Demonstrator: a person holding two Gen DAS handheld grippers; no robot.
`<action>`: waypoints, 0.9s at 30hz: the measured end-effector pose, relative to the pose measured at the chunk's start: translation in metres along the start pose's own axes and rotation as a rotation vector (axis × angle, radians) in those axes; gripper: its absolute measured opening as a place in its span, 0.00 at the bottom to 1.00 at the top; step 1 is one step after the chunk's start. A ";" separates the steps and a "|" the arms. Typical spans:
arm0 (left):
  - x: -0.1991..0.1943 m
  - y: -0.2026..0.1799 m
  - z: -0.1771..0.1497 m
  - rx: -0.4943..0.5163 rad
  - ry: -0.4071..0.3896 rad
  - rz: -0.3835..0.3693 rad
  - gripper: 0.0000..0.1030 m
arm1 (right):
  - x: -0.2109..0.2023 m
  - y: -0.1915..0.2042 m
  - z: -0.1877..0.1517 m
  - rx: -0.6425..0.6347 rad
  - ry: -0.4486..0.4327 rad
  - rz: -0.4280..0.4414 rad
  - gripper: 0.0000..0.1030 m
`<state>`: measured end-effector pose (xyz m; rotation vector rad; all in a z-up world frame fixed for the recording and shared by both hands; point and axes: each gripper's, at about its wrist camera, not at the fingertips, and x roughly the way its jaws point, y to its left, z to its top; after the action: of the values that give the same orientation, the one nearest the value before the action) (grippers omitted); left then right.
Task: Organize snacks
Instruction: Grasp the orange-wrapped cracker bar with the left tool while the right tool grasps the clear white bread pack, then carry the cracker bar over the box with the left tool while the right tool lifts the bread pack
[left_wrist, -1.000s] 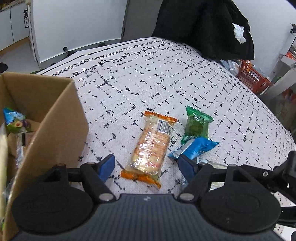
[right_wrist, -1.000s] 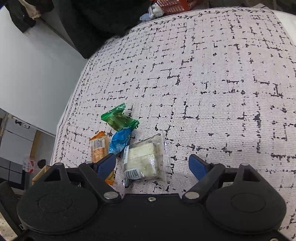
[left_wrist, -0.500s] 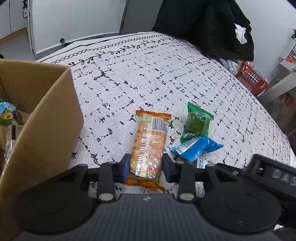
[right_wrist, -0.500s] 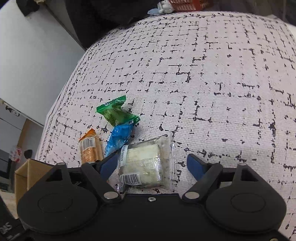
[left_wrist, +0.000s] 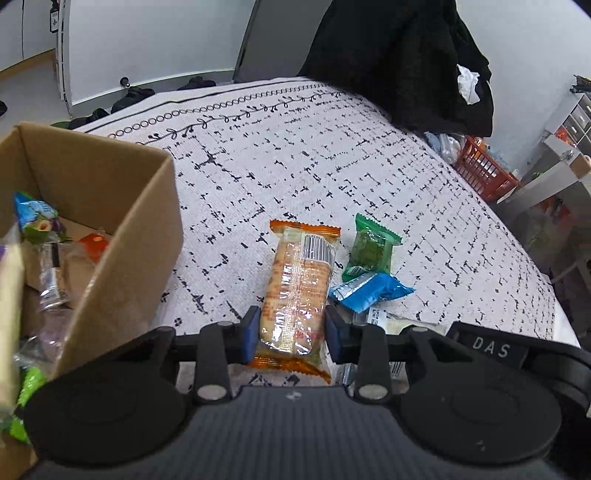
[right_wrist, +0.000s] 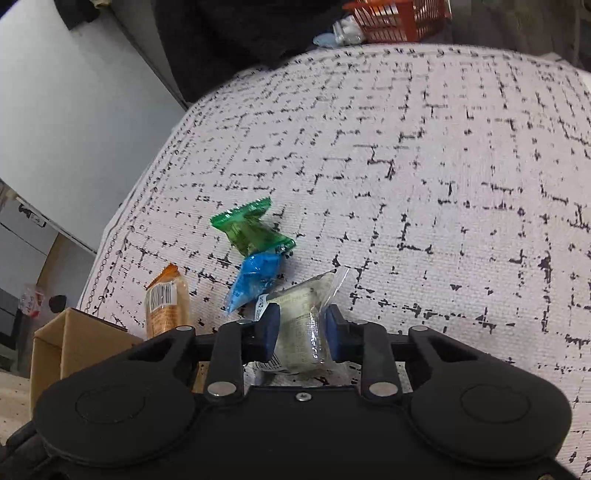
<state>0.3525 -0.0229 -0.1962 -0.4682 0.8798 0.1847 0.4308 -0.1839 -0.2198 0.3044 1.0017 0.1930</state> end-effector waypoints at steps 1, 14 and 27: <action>-0.004 0.000 -0.001 0.000 -0.003 0.001 0.34 | -0.003 0.000 0.000 -0.003 -0.008 0.001 0.24; -0.048 0.005 -0.011 -0.110 -0.055 0.000 0.34 | -0.043 0.000 0.000 0.001 -0.103 0.064 0.20; -0.106 0.004 -0.016 -0.076 -0.136 0.011 0.34 | -0.077 0.013 -0.011 -0.068 -0.147 0.127 0.19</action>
<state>0.2736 -0.0231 -0.1242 -0.5154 0.7437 0.2575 0.3810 -0.1925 -0.1596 0.3161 0.8291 0.3150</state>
